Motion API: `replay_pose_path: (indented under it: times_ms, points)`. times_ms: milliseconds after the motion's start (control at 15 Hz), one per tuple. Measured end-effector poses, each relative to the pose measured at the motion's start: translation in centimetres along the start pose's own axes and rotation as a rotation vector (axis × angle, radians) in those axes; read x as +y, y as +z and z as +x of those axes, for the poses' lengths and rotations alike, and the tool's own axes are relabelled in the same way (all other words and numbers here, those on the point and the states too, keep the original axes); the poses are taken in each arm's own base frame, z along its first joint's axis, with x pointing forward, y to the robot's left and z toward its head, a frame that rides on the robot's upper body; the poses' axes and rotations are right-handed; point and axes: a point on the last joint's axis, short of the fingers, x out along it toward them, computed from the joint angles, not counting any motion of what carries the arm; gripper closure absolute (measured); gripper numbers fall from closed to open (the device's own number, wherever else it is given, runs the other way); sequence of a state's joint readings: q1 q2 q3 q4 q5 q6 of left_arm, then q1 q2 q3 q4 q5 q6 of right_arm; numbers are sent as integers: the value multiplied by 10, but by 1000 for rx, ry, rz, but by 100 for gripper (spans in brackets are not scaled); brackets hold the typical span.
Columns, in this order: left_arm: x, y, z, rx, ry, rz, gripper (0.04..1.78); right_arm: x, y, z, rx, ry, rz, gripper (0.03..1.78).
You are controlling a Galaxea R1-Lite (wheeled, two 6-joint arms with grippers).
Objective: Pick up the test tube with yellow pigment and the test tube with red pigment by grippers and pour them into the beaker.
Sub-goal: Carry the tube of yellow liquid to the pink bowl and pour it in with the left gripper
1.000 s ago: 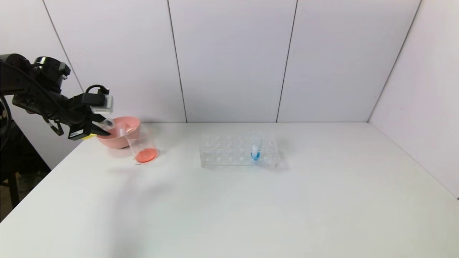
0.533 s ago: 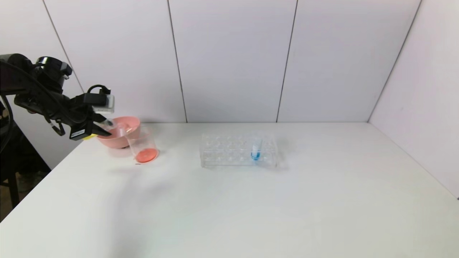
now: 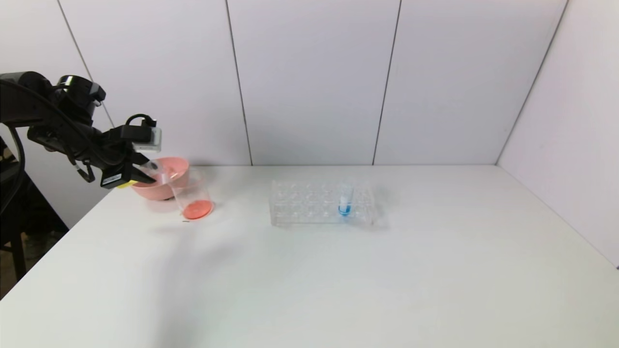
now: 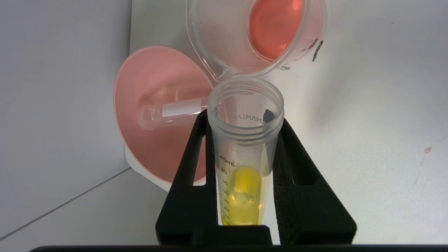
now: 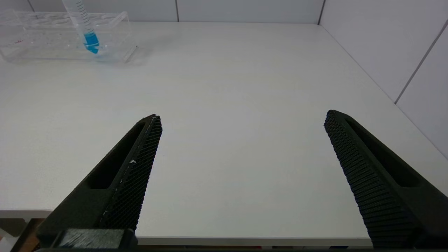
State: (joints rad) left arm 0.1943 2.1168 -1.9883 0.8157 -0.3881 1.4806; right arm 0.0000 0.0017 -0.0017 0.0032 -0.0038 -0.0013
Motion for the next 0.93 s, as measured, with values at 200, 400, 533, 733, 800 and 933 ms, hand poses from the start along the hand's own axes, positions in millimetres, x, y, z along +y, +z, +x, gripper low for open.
replay_pose_path:
  times_ms: [200,400,533,733,800,933]
  points:
    - [-1,4,2,2,-4,-4,136,0,0,0,0,1,0,11]
    - [0,7,3,10,1,-2,136,0,0,0,0,0,0,11]
    - [0,9,5,22,6,-1,136,0,0,0,0,0,0,11]
    - [-1,13,9,72,4,-18,136,0,0,0,0,0,0,11]
    - [-1,15,11,92,5,-17,136,0,0,0,0,0,0,11]
    - [0,17,13,104,15,-9,136,0,0,0,0,0,0,11]
